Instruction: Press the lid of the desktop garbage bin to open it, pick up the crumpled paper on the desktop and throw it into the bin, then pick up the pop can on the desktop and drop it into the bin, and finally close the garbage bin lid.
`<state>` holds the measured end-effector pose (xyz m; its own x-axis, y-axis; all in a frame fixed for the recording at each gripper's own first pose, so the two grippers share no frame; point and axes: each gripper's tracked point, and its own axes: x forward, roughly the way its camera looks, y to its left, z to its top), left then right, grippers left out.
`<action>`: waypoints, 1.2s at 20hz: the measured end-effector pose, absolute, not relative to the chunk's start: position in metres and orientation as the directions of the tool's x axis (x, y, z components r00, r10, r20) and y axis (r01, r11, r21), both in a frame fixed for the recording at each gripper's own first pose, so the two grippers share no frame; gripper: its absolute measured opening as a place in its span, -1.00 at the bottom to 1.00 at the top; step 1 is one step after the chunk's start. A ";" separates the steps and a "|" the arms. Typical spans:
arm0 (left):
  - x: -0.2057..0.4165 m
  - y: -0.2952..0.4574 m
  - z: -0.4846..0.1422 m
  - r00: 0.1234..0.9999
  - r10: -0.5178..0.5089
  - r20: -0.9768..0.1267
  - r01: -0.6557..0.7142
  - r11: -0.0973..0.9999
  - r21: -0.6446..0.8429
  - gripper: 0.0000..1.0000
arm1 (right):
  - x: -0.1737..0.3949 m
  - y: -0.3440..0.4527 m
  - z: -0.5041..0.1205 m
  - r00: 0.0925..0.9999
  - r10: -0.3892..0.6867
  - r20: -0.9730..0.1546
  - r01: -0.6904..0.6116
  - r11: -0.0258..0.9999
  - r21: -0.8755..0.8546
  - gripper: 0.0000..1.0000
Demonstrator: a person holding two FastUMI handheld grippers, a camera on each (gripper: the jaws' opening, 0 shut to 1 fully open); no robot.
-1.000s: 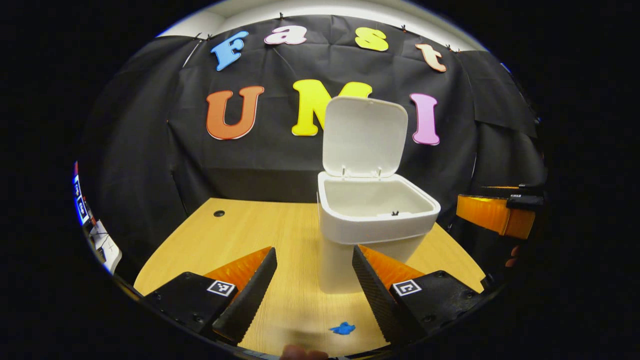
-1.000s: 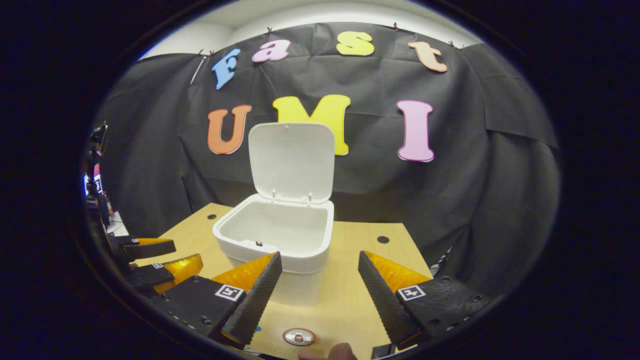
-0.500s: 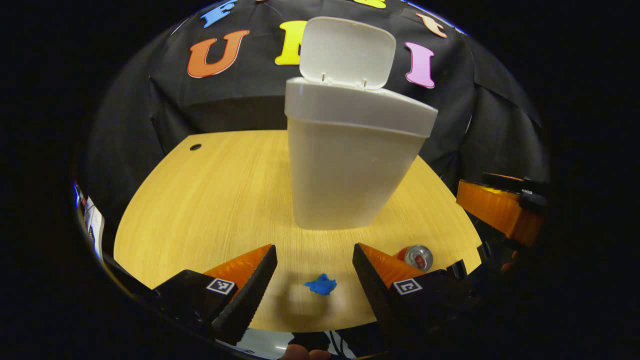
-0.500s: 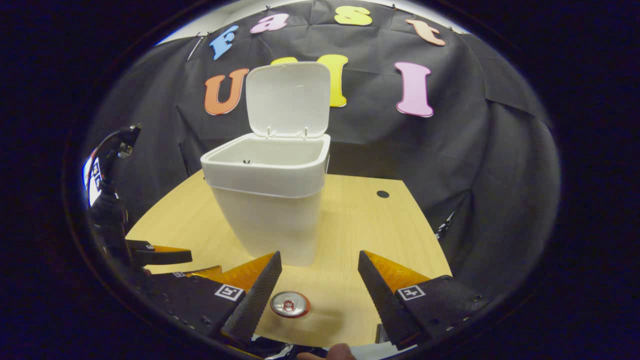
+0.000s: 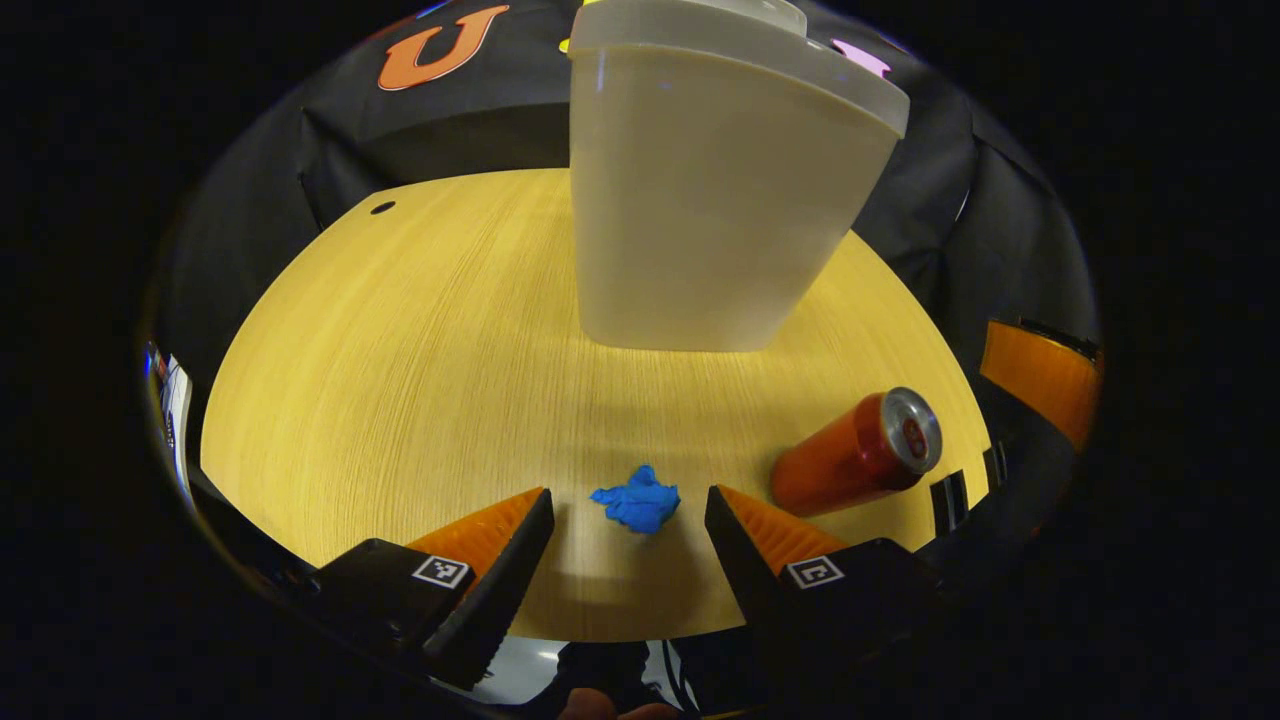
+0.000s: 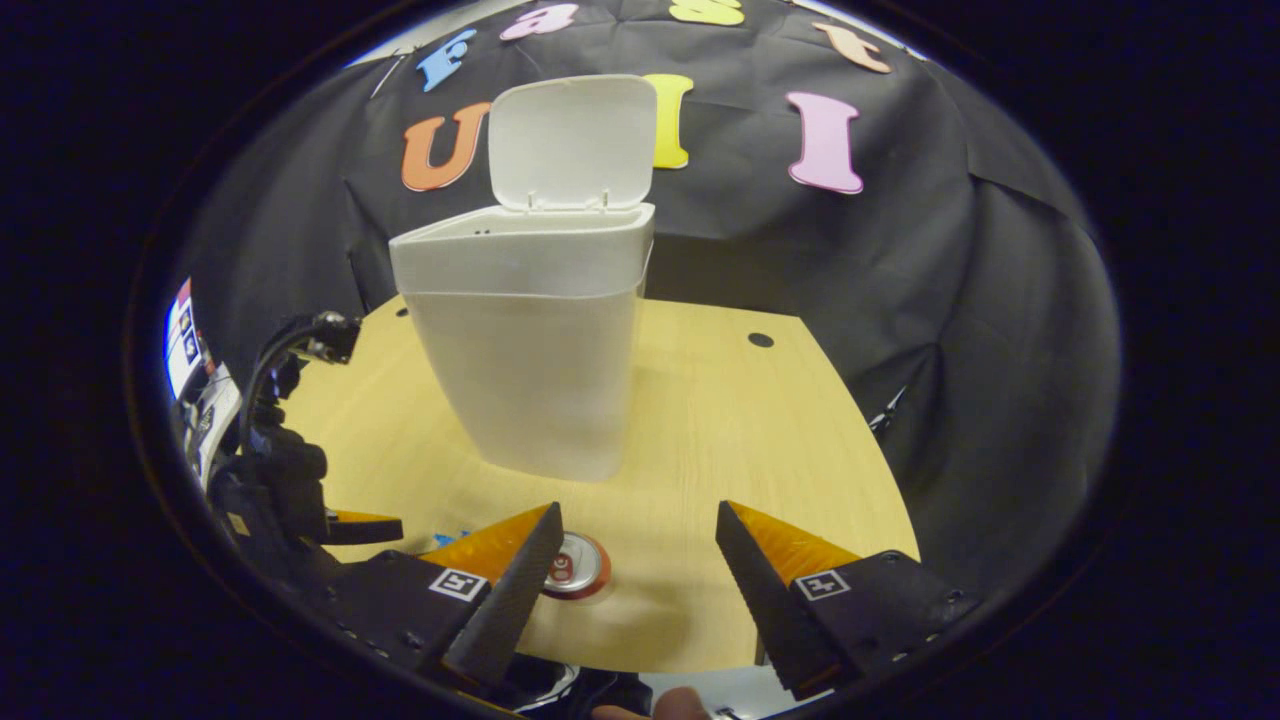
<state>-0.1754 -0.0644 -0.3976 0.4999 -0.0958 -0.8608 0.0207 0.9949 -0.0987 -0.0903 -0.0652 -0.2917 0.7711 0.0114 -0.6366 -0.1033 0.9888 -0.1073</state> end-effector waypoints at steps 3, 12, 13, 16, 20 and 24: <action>-0.175 -0.069 -0.412 0.473 -0.103 -0.875 0.025 0.994 -0.104 0.97 | -0.095 -0.065 -0.294 0.763 0.004 -0.647 -0.099 0.989 -0.111 0.92; -0.169 -0.065 -0.430 0.470 -0.079 -0.879 0.002 0.996 -0.088 0.83 | -0.111 -0.064 -0.299 0.752 -0.004 -0.660 -0.092 0.990 -0.111 0.96; -0.169 -0.064 -0.431 0.473 -0.073 -0.878 0.009 0.997 -0.078 0.74 | -0.112 -0.064 -0.300 0.749 -0.007 -0.662 -0.088 0.990 -0.110 0.96; -0.165 -0.062 -0.431 0.480 -0.066 -0.875 0.017 0.998 -0.065 0.63 | -0.119 -0.064 -0.305 0.745 -0.004 -0.667 -0.087 0.991 -0.104 0.96; -0.167 -0.057 -0.433 0.486 -0.048 -0.873 0.021 0.999 -0.043 0.41 | -0.126 -0.062 -0.309 0.740 0.017 -0.673 -0.098 0.992 -0.082 0.93; -0.165 -0.047 -0.433 0.496 -0.017 -0.868 -0.005 1.000 -0.023 -0.10 | -0.141 -0.059 -0.317 0.726 0.025 -0.688 -0.114 0.990 -0.084 0.93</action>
<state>-0.1650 -0.0475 -0.4333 0.4965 -0.0173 -0.8679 -0.0053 0.9997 -0.0230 -0.1407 -0.0589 -0.3175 0.7256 0.0251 -0.6877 -0.1136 0.9900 -0.0838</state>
